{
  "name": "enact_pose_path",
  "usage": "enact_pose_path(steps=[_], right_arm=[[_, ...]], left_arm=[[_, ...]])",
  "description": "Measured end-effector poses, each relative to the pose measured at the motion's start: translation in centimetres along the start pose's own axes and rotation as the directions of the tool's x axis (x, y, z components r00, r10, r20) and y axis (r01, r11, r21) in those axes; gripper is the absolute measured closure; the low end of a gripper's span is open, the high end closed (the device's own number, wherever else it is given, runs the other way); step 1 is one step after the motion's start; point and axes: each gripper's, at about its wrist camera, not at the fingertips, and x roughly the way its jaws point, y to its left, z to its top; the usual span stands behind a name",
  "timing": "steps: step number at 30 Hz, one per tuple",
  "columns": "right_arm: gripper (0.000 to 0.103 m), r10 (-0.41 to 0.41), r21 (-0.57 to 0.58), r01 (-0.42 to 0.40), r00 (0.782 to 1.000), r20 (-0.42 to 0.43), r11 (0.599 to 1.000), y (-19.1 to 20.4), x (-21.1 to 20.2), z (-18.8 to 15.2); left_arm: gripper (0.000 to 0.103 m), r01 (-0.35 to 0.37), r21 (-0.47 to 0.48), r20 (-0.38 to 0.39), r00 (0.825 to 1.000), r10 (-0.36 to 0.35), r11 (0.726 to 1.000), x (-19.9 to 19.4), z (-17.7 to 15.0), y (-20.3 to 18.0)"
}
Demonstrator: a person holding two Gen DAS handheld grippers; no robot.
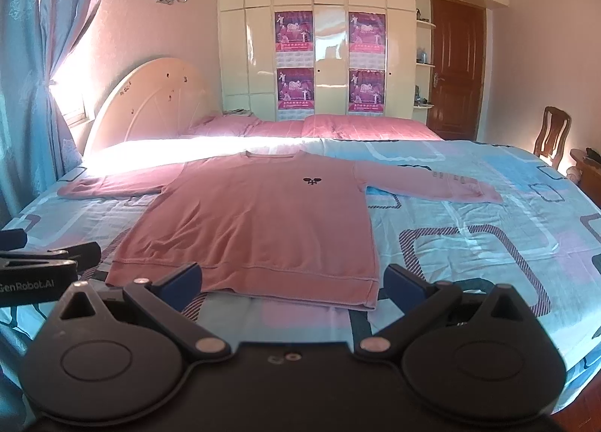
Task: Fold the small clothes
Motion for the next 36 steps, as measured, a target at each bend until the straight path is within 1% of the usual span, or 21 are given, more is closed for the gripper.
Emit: enact_pose_path(steps=[36], right_arm=[[0.001, 0.008, -0.019, -0.008, 1.0, 0.002, 1.0, 0.19, -0.31, -0.09]], left_arm=[[0.0, -0.008, -0.006, 0.006, 1.0, 0.008, 1.0, -0.64, -0.28, 0.2]])
